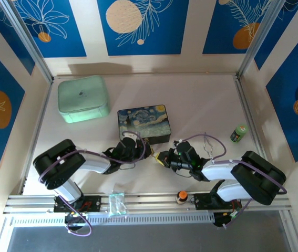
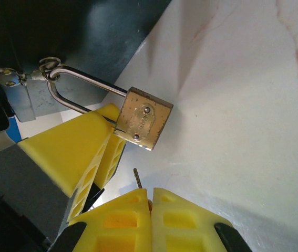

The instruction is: Unlock the padlock with the key

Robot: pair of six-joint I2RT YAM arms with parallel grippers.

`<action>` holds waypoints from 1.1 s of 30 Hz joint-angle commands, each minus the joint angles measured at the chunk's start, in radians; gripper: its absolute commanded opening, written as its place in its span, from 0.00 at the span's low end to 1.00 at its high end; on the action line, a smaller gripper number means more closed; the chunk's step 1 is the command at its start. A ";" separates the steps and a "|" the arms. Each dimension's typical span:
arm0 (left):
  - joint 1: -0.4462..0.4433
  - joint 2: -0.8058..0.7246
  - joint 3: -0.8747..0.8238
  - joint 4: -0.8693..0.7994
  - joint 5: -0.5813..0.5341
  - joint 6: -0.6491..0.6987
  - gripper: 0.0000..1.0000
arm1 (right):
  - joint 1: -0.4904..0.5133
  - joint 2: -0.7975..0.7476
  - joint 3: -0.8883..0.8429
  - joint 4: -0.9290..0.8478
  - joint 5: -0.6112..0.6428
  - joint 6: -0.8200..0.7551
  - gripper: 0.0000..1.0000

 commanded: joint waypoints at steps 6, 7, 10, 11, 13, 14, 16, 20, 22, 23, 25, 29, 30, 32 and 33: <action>-0.058 0.051 -0.001 -0.030 -0.168 0.045 0.37 | 0.010 -0.083 -0.026 -0.084 0.071 -0.015 0.00; -0.072 0.058 0.004 -0.037 -0.190 0.052 0.40 | 0.009 -0.096 -0.026 -0.098 0.073 -0.015 0.00; -0.100 0.087 0.009 -0.018 -0.224 0.067 0.40 | 0.009 -0.118 -0.032 -0.121 0.081 -0.016 0.00; -0.105 0.099 0.001 0.017 -0.225 0.065 0.39 | 0.009 -0.123 -0.033 -0.126 0.084 -0.016 0.00; -0.108 0.126 -0.005 0.063 -0.216 0.052 0.36 | 0.008 -0.125 -0.034 -0.134 0.089 -0.018 0.00; -0.110 0.133 -0.001 0.060 -0.212 0.052 0.36 | 0.007 -0.124 -0.034 -0.135 0.089 -0.018 0.00; -0.114 0.145 0.007 0.053 -0.212 0.053 0.32 | 0.008 -0.119 -0.035 -0.133 0.089 -0.018 0.00; -0.128 0.142 0.000 0.056 -0.223 0.036 0.24 | 0.009 -0.116 -0.040 -0.129 0.092 -0.014 0.00; -0.133 0.118 -0.006 0.027 -0.242 0.030 0.19 | 0.009 -0.113 -0.040 -0.132 0.093 -0.014 0.00; -0.133 0.106 -0.006 0.008 -0.246 0.027 0.16 | 0.009 -0.110 -0.038 -0.132 0.092 -0.014 0.00; -0.134 0.080 -0.006 -0.008 -0.245 0.028 0.11 | 0.008 -0.099 -0.034 -0.125 0.090 -0.009 0.00; -0.127 0.021 0.005 -0.034 -0.209 0.003 0.10 | 0.009 -0.024 -0.039 0.003 0.070 0.063 0.00; -0.121 0.010 0.009 -0.037 -0.189 -0.006 0.09 | 0.012 0.001 -0.038 0.048 0.063 0.090 0.00; -0.109 -0.005 0.017 -0.041 -0.156 -0.022 0.07 | 0.029 0.043 -0.035 0.108 0.073 0.136 0.00; -0.104 -0.009 0.020 -0.038 -0.138 -0.035 0.05 | 0.044 0.060 -0.035 0.135 0.088 0.153 0.00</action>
